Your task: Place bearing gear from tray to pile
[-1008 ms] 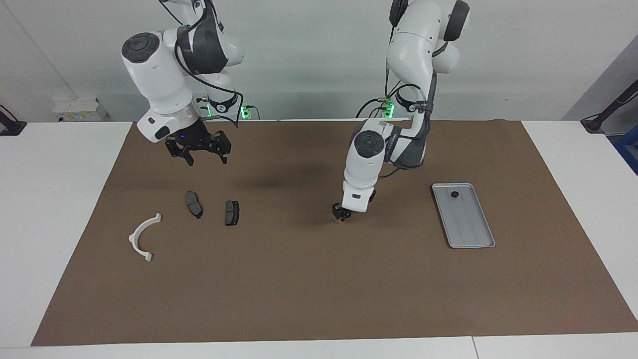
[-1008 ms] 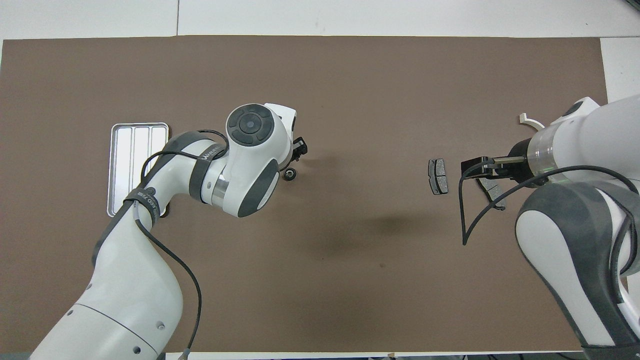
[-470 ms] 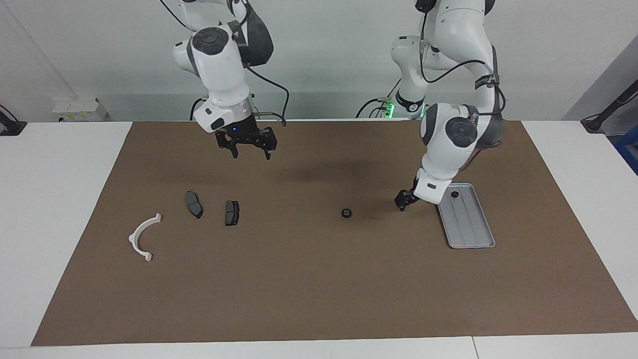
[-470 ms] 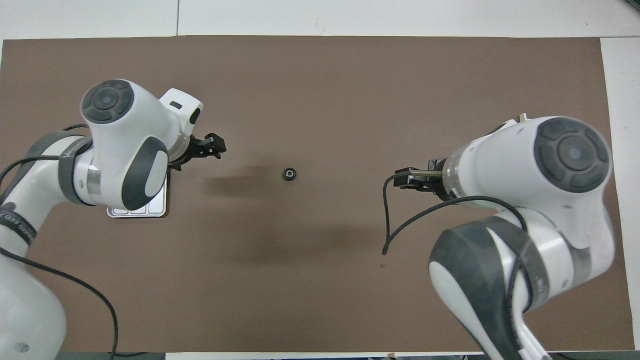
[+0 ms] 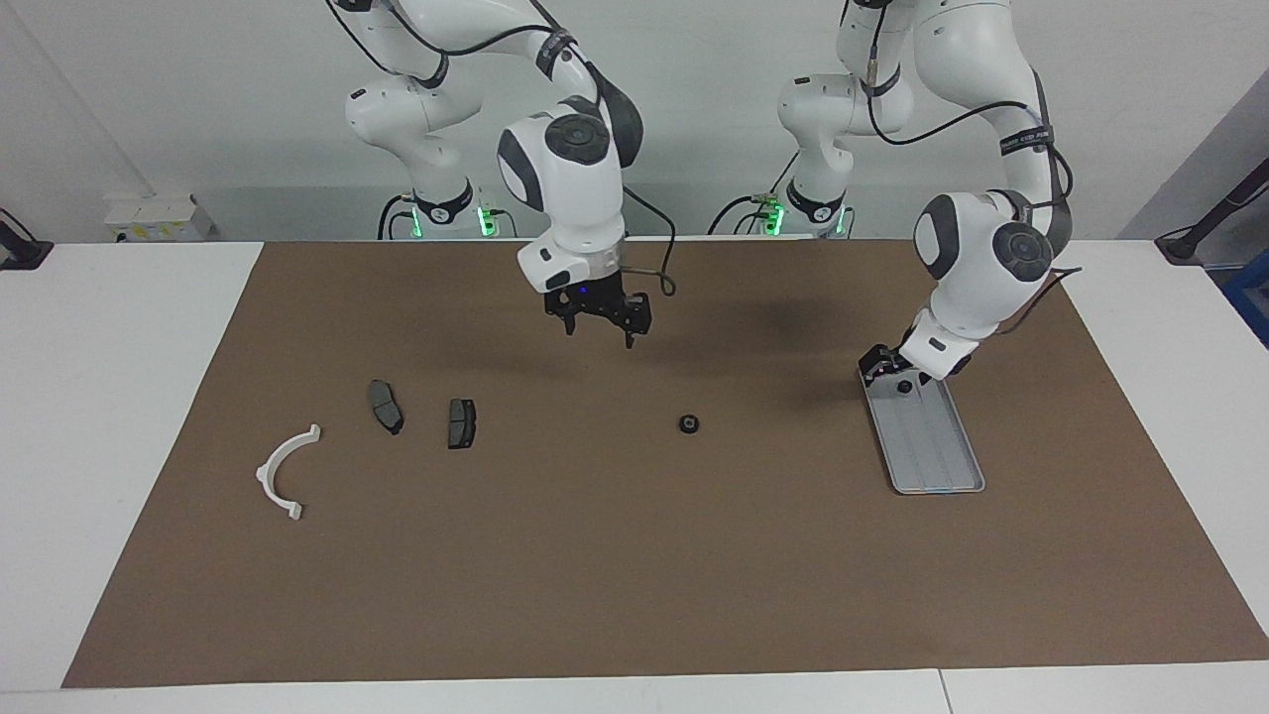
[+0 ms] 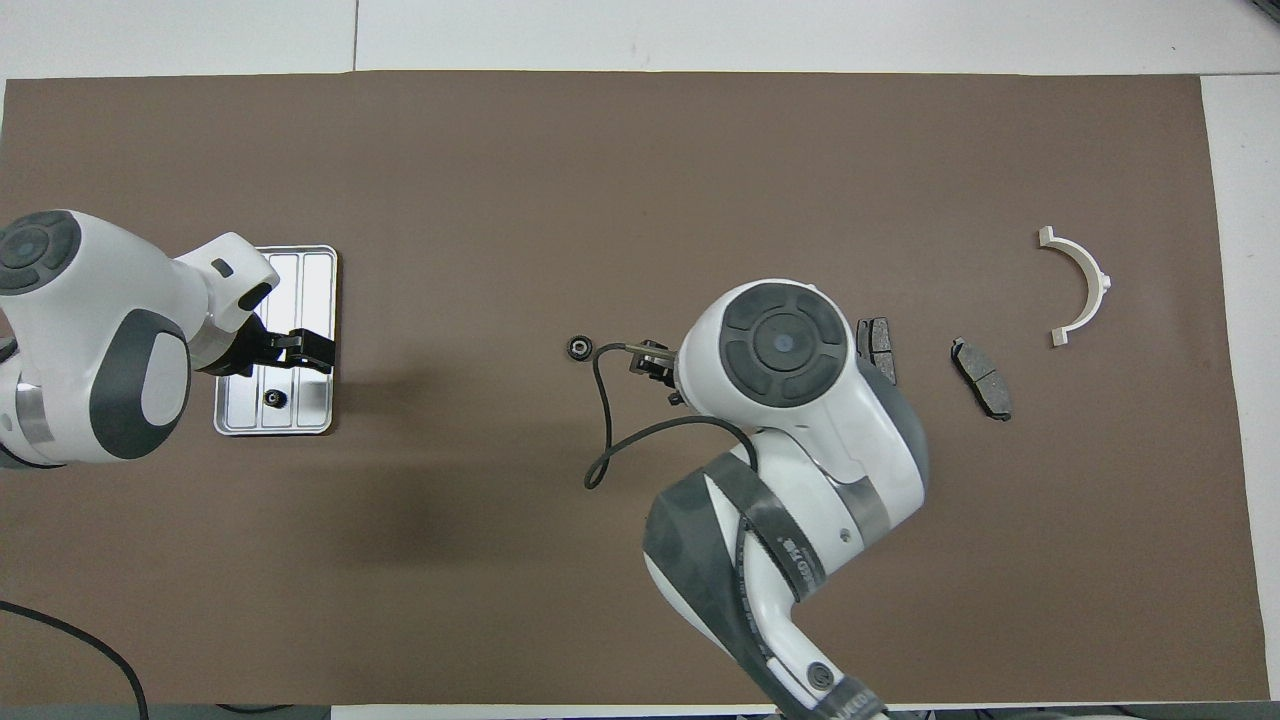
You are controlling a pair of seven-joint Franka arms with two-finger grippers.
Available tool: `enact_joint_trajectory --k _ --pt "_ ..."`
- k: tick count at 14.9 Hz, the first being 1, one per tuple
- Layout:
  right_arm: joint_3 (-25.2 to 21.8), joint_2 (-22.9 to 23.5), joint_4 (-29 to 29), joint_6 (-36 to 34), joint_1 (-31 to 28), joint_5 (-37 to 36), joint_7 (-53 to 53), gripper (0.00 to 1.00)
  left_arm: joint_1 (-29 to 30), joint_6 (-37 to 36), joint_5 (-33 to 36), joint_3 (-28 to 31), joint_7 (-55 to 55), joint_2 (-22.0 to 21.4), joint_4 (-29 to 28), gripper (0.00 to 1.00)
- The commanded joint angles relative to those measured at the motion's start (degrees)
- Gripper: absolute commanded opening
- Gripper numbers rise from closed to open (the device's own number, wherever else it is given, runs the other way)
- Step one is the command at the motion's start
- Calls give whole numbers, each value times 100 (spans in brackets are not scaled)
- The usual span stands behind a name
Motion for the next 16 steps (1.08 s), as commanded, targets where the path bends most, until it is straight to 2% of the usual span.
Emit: enact_joint_trajectory --k 1,3,5,7,9,11,16 --pt "-24 816 933 -28 176 -127 458 100 316 426 59 -65 317 -264 -474 98" --pt "-68 1517 1563 -168 544 -362 712 100 396 779 59 -65 362 -317 -738 84" --pt "-33 2212 2329 -361 643 -750 1029 100 414 797 59 -56 345 -369 -844 81" --pt "-33 2539 2673 -380 651 -760 1065 100 484 859 59 -65 327 -439 -1020 79" --pt "-33 2777 2963 -379 660 -760 1065 100 467 894 59 -65 275 -457 -1099 79" --pt "-42 2848 3000 -362 660 -777 1065 100 475 964 59 -65 231 -527 -1266 74" --pt "-42 3094 3009 -256 678 -821 1065 100 449 1394 59 -65 -139 -422 -1293 74"
